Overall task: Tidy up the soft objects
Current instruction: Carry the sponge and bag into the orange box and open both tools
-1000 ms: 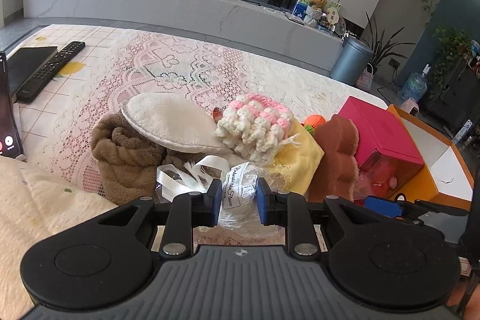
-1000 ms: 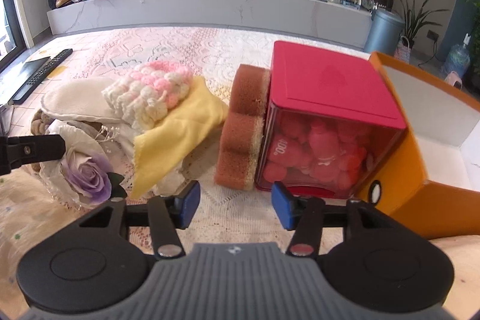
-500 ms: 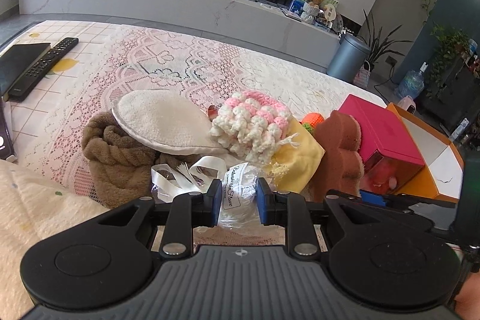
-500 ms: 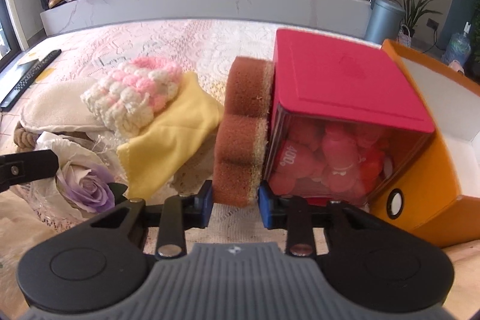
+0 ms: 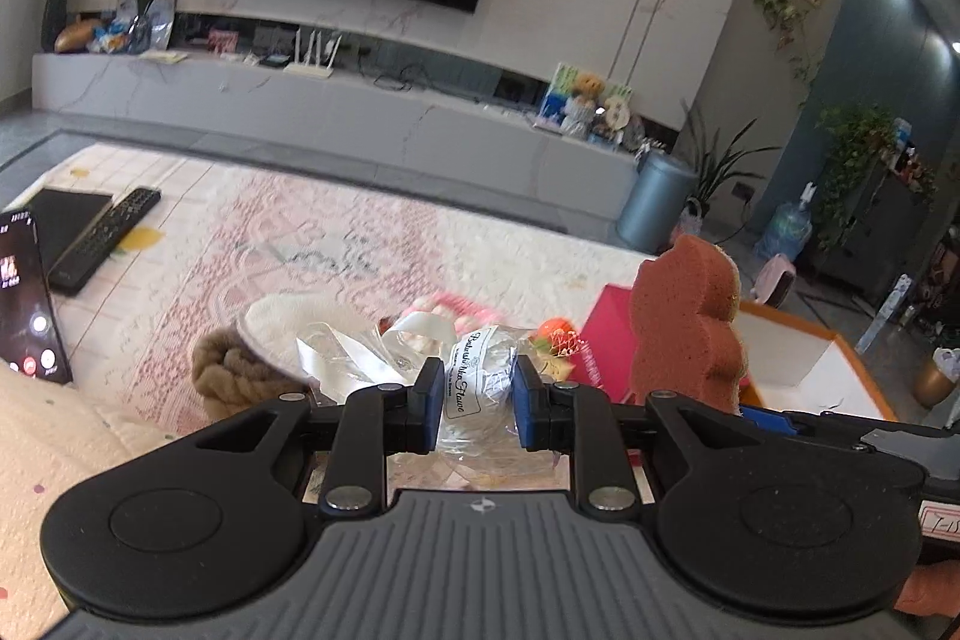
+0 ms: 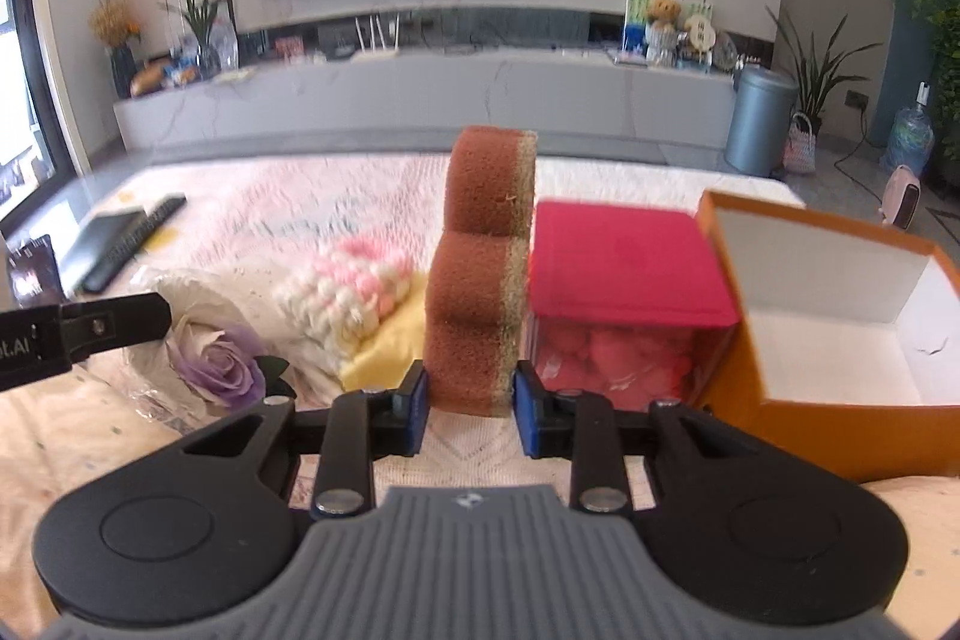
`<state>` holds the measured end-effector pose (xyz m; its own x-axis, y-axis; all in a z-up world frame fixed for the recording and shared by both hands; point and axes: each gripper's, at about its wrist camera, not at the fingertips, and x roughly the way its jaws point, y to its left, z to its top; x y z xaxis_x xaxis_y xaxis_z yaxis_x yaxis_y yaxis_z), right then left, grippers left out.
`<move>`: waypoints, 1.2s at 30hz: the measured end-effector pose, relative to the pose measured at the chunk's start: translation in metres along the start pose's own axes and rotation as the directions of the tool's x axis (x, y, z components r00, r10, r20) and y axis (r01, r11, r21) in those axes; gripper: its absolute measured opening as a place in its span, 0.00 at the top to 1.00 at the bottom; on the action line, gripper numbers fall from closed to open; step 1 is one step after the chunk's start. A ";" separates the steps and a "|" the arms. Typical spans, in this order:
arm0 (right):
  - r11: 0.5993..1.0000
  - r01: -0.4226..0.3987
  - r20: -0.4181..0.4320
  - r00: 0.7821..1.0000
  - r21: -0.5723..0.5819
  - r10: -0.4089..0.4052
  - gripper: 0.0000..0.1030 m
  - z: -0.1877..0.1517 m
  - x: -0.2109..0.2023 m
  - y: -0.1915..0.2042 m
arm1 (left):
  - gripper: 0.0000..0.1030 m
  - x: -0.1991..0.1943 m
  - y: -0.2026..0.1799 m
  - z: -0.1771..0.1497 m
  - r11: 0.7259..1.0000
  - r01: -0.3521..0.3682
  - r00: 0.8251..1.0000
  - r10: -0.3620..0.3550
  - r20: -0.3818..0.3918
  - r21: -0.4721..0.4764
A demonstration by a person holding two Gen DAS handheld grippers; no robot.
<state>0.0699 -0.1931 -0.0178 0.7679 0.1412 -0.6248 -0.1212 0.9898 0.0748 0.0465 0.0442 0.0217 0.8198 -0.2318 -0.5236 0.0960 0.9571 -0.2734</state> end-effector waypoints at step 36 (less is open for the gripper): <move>0.973 0.034 -0.440 0.895 0.227 0.071 0.72 0.034 0.066 -0.270 | 0.74 0.247 -0.262 -0.001 0.391 0.665 0.746 -0.327 -0.579 0.636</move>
<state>0.1748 -0.4500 -0.0529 0.4025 0.1892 -0.8957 0.0507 0.9723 0.2282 0.2236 -0.2641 -0.0370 0.2535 -0.5872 -0.7687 0.9420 0.3305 0.0582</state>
